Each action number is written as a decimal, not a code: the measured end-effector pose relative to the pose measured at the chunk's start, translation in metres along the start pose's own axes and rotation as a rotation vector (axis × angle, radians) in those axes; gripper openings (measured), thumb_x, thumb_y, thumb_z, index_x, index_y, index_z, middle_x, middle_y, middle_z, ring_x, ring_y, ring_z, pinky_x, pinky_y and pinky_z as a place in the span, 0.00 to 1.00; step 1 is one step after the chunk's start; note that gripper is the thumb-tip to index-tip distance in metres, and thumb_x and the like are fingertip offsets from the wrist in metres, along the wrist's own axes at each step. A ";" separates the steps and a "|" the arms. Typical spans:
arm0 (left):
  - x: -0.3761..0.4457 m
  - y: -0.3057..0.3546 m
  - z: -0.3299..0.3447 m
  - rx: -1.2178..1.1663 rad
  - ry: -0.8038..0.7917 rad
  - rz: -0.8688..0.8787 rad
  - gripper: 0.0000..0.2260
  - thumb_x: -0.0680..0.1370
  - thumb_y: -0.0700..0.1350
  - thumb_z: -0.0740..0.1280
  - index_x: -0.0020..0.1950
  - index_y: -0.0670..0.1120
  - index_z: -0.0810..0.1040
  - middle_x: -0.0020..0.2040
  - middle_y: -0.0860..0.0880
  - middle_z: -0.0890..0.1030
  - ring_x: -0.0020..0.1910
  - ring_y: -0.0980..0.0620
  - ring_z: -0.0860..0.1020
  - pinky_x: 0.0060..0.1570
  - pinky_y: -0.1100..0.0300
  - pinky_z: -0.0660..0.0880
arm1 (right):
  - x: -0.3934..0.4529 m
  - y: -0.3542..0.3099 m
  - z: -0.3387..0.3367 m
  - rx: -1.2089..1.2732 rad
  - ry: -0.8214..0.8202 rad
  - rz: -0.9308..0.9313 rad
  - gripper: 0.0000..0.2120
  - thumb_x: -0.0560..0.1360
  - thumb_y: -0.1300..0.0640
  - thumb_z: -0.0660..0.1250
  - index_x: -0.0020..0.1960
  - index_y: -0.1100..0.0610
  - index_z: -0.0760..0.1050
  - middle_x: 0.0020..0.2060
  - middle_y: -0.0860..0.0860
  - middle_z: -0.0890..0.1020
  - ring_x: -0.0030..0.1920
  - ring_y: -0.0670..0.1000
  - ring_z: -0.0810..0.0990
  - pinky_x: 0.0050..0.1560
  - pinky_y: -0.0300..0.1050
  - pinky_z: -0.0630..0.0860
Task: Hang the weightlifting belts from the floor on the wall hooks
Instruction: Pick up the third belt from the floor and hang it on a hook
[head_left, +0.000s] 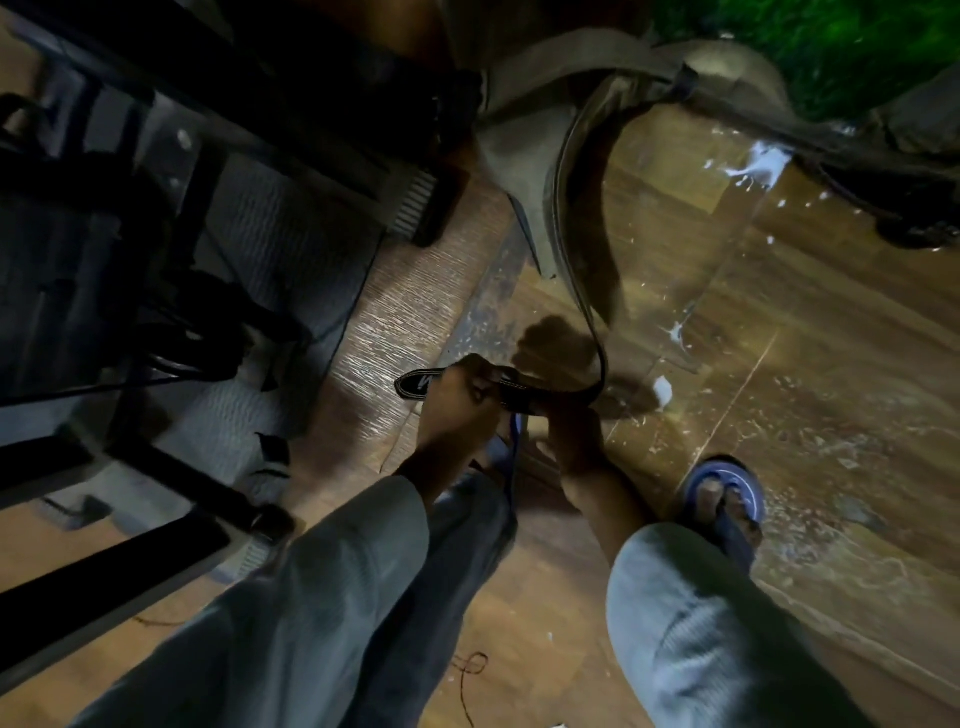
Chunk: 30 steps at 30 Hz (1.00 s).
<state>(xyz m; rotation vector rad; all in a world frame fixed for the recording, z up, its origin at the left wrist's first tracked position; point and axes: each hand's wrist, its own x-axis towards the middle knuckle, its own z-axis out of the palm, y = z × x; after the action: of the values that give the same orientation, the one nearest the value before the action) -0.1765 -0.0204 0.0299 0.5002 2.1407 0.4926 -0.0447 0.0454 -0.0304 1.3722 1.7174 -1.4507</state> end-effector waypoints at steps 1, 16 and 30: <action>0.001 -0.002 -0.002 0.001 0.007 -0.003 0.10 0.74 0.38 0.62 0.50 0.41 0.82 0.45 0.43 0.85 0.45 0.41 0.83 0.42 0.50 0.79 | -0.005 -0.005 -0.003 -0.035 -0.033 0.032 0.17 0.86 0.59 0.56 0.73 0.61 0.72 0.71 0.57 0.76 0.73 0.58 0.72 0.68 0.47 0.68; -0.030 0.004 -0.005 0.044 -0.271 -0.283 0.30 0.77 0.65 0.64 0.66 0.42 0.78 0.58 0.39 0.81 0.58 0.42 0.81 0.55 0.55 0.77 | -0.075 -0.024 -0.036 0.930 0.313 0.232 0.09 0.82 0.63 0.65 0.59 0.64 0.80 0.44 0.56 0.86 0.44 0.49 0.85 0.47 0.42 0.78; -0.089 0.036 0.004 -0.320 -0.436 -0.379 0.15 0.75 0.38 0.76 0.60 0.37 0.83 0.63 0.36 0.83 0.63 0.40 0.81 0.70 0.44 0.75 | -0.125 0.007 -0.071 1.285 0.000 0.312 0.08 0.80 0.64 0.67 0.55 0.54 0.79 0.46 0.51 0.84 0.45 0.50 0.83 0.45 0.43 0.79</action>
<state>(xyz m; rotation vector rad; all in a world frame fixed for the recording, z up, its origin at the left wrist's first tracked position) -0.1180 -0.0353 0.1041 0.0109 1.6428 0.4501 0.0229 0.0642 0.0946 2.0416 0.3414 -2.4299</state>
